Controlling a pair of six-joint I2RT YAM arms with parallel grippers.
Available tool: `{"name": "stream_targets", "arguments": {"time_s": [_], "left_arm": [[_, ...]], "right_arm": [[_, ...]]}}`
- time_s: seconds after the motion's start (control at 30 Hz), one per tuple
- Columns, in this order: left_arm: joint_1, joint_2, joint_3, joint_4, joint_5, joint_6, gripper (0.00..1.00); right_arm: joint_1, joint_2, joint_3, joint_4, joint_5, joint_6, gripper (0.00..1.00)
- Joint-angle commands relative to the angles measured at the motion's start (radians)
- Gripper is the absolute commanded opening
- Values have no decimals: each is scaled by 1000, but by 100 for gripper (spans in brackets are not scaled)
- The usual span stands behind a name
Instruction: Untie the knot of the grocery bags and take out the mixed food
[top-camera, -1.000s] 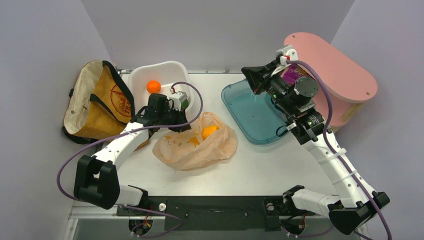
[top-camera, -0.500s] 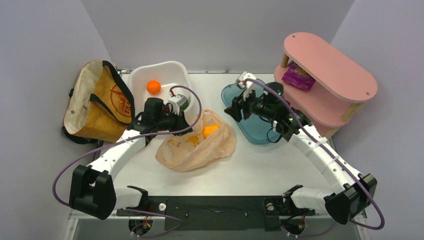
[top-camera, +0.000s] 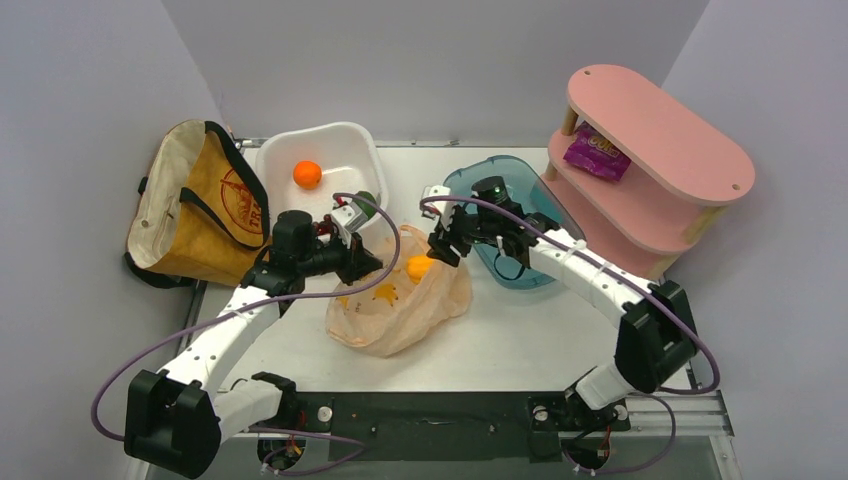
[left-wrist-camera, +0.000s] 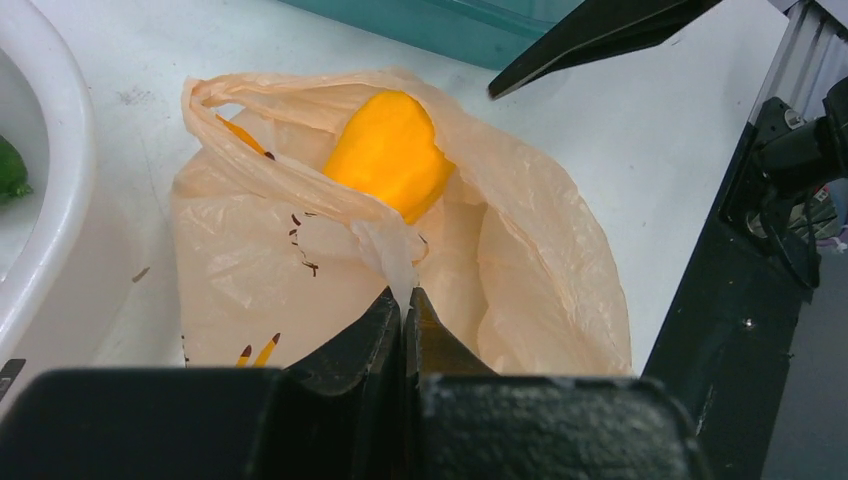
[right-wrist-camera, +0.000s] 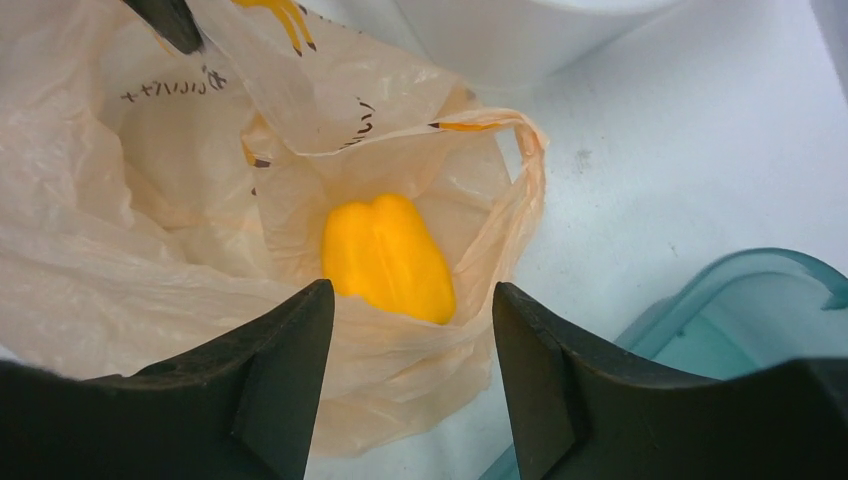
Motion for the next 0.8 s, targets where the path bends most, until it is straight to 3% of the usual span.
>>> {"name": "stream_targets", "arguments": {"time_s": [0.0, 0.07, 0.2, 0.27, 0.47, 0.77], "left_arm": [[2, -24, 0, 39, 36, 125, 0], [2, -24, -1, 27, 38, 144, 0], [3, -27, -11, 18, 41, 165, 0], [3, -27, -15, 16, 39, 174, 0], [6, -23, -21, 3, 40, 205, 0], [13, -18, -50, 11, 35, 238, 0]], "right_arm": [[26, 95, 60, 45, -45, -113, 57], [31, 139, 77, 11, -46, -147, 59], [37, 216, 109, -74, -57, -290, 77], [49, 248, 125, -123, -45, -371, 80], [67, 340, 177, -248, 26, -523, 86], [83, 425, 220, -245, 89, -517, 85]]}}
